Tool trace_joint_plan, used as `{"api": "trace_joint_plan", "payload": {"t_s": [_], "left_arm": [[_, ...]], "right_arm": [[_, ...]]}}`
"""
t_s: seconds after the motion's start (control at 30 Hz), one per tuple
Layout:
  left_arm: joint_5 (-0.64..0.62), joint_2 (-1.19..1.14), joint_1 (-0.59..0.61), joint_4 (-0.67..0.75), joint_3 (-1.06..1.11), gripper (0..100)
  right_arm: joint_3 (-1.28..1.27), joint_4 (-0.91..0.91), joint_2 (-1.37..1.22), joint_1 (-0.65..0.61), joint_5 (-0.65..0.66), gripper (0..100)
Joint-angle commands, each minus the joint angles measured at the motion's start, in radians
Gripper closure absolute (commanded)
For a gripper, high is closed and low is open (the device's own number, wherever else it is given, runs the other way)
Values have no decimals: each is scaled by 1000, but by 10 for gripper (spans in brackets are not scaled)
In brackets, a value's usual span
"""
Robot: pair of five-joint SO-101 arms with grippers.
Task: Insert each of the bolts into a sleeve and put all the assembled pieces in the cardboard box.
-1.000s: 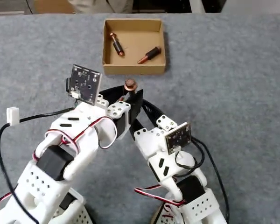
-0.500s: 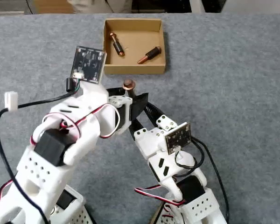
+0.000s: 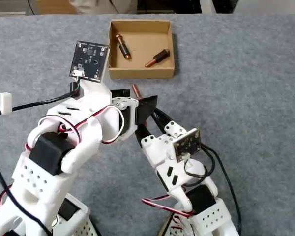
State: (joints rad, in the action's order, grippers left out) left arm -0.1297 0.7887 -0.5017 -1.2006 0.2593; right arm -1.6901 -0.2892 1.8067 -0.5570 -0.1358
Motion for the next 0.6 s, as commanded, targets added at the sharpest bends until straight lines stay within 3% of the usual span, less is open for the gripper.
{"api": "trace_joint_plan", "payload": {"t_s": [0.0,0.1,0.2,0.47,0.57], "left_arm": [[-11,1,15,-3,-52,765],[-12,10,34,-3,-77,768],[-8,12,126,2,-115,783],[-5,7,362,21,-40,982],[-5,12,428,44,32,981]], "right_arm": [[24,32,117,31,-8,997],[48,32,117,53,-8,997],[68,32,108,101,-8,997],[125,32,97,156,-9,997],[174,32,25,177,-9,997]]}}
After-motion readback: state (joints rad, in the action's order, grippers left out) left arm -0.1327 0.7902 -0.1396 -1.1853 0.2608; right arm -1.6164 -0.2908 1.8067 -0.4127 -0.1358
